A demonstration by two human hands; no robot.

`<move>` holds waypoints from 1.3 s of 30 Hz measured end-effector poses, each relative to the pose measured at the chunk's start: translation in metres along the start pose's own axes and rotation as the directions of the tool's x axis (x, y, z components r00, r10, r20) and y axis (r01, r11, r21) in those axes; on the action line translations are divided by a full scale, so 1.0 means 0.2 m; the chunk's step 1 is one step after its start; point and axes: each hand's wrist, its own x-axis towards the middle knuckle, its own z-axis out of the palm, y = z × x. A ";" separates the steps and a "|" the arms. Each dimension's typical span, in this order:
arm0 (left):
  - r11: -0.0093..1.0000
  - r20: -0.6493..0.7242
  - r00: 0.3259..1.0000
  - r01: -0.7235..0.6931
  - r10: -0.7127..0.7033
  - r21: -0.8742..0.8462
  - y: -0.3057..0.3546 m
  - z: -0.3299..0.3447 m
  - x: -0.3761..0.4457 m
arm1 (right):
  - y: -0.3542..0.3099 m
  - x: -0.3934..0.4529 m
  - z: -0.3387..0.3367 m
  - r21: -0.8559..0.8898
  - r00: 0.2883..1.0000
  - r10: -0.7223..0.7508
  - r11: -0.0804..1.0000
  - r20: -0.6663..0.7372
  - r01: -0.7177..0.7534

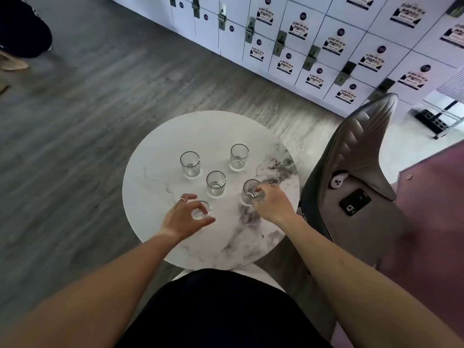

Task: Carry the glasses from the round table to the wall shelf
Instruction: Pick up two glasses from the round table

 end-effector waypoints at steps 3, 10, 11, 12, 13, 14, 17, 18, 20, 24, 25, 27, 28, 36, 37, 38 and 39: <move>0.998 0.081 0.996 0.037 -0.041 0.049 -0.01 0.03 0.01 | 0.00 0.03 0.02 -0.131 0.998 0.027 0.991 0.058 -0.020; 0.987 -0.060 0.986 0.151 -0.154 -0.047 0.02 0.12 -0.04 | 0.11 0.14 0.04 -0.248 0.989 -0.073 0.963 0.132 0.104; 0.982 -0.083 0.980 0.176 -0.182 -0.064 0.03 0.13 -0.05 | 0.13 0.16 0.03 -0.246 0.986 -0.099 0.961 0.135 0.131; 0.977 -0.105 0.973 0.201 -0.208 -0.072 0.04 0.15 -0.06 | 0.14 0.17 0.03 -0.240 0.982 -0.133 0.957 0.138 0.163; 0.970 -0.128 0.963 0.226 -0.236 -0.085 0.06 0.16 -0.08 | 0.15 0.18 0.03 -0.234 0.976 -0.170 0.952 0.139 0.199; 0.963 -0.141 0.954 0.254 -0.265 -0.093 0.08 0.17 -0.10 | 0.17 0.19 0.03 -0.227 0.967 -0.213 0.944 0.137 0.240; 0.944 -0.169 0.931 0.306 -0.324 -0.124 0.11 0.20 -0.14 | 0.19 0.21 0.04 -0.186 0.931 -0.345 0.913 0.122 0.363; 0.936 -0.179 0.922 0.323 -0.345 -0.139 0.11 0.21 -0.17 | 0.19 0.22 0.05 -0.184 0.913 -0.389 0.895 0.127 0.407; 0.922 -0.197 0.904 0.354 -0.380 -0.155 0.11 0.22 -0.22 | 0.18 0.22 0.07 -0.199 0.861 -0.482 0.839 0.159 0.506; 0.878 -0.286 0.831 0.437 -0.477 -0.193 0.06 0.22 -0.40 | 0.05 0.18 0.16 -0.188 0.714 -0.629 0.696 0.308 0.693; 0.867 -0.306 0.811 0.458 -0.498 -0.198 0.04 0.21 -0.45 | 0.00 0.16 0.19 -0.159 0.682 -0.652 0.674 0.331 0.721; 0.840 -0.357 0.760 0.494 -0.543 -0.226 -0.01 0.17 -0.55 | -0.12 0.12 0.25 -0.078 0.620 -0.690 0.643 0.373 0.762; 0.828 -0.380 0.736 0.507 -0.561 -0.241 -0.03 0.14 -0.60 | -0.19 0.10 0.28 -0.042 0.597 -0.702 0.634 0.388 0.772; 0.762 -0.580 0.508 0.525 -0.637 -0.378 -0.33 -0.35 -0.99 | -0.93 -0.05 0.47 0.059 0.381 -0.813 0.450 0.440 0.891; 0.756 -0.598 0.479 0.524 -0.643 -0.392 -0.37 -0.43 -1.04 | -1.05 -0.08 0.50 0.059 0.346 -0.825 0.414 0.447 0.909; 0.751 -0.618 0.450 0.525 -0.644 -0.401 -0.41 -0.52 -1.10 | -1.18 -0.11 0.53 0.065 0.314 -0.838 0.381 0.447 0.922; 0.750 -0.644 0.420 0.527 -0.639 -0.401 -0.46 -0.61 -1.17 | -1.32 -0.16 0.56 0.069 0.286 -0.858 0.347 0.427 0.935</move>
